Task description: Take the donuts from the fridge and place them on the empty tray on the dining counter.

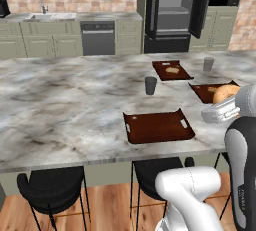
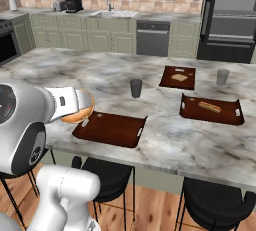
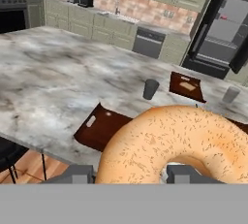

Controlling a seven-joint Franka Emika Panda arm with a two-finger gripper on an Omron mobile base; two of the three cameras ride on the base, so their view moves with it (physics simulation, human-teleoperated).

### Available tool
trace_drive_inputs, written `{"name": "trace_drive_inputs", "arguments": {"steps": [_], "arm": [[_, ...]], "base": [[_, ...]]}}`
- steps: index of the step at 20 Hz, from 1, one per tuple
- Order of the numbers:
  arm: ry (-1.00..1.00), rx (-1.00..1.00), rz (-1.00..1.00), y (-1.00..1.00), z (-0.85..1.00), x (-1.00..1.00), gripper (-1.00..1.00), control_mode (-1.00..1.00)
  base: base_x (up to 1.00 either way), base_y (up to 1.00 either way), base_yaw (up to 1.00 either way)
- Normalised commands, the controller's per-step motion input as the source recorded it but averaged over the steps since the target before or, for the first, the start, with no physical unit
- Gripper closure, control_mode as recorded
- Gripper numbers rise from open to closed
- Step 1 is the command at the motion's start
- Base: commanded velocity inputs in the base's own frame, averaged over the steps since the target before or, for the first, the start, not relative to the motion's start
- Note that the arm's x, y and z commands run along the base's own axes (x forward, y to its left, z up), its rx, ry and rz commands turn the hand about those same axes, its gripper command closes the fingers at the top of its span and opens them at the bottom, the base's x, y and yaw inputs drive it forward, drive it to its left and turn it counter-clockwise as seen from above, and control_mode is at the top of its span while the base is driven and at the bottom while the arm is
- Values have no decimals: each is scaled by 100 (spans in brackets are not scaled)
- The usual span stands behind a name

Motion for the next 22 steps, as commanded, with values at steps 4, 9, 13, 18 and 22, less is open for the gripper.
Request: {"name": "trace_drive_inputs", "arguments": {"steps": [4, 9, 13, 18, 22], "arm": [[6, 0, 8, 0, -33, 67, 100, -100], [27, 4, 8, 1, -55, 74, 100, -100], [41, 7, 9, 15, -65, 76, 100, -100], [30, 16, 5, 14, -46, 57, 100, -100], [16, 17, 0, 31, -30, 40, 100, -100]], "base": [[0, 0, 0], [0, 0, 0], [0, 0, 0], [0, 0, 0], [0, 0, 0]]}}
